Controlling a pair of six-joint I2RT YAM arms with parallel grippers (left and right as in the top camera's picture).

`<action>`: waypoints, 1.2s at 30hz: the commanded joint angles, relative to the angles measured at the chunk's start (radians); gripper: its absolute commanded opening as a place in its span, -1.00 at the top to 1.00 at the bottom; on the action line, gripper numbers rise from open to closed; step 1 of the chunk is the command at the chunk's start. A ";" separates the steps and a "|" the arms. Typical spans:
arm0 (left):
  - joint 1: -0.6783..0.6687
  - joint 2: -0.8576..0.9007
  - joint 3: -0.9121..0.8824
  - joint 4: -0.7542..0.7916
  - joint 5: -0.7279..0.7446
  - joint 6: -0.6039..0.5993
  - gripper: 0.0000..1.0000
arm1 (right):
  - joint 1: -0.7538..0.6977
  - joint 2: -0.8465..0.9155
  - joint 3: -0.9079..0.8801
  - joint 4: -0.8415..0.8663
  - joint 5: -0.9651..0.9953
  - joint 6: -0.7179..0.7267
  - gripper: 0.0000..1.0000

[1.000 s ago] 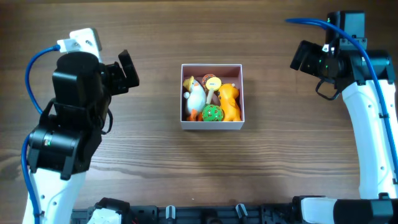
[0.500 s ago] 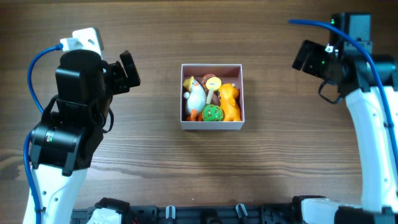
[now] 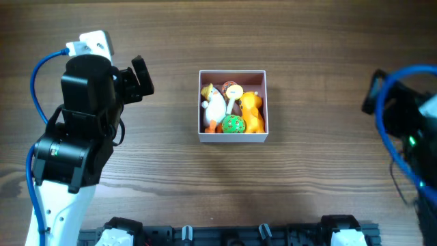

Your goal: Pack container

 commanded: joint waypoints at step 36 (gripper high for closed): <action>0.007 0.002 0.000 0.000 -0.006 0.005 -1.00 | 0.007 -0.879 -1.403 1.045 -0.137 -0.085 -0.99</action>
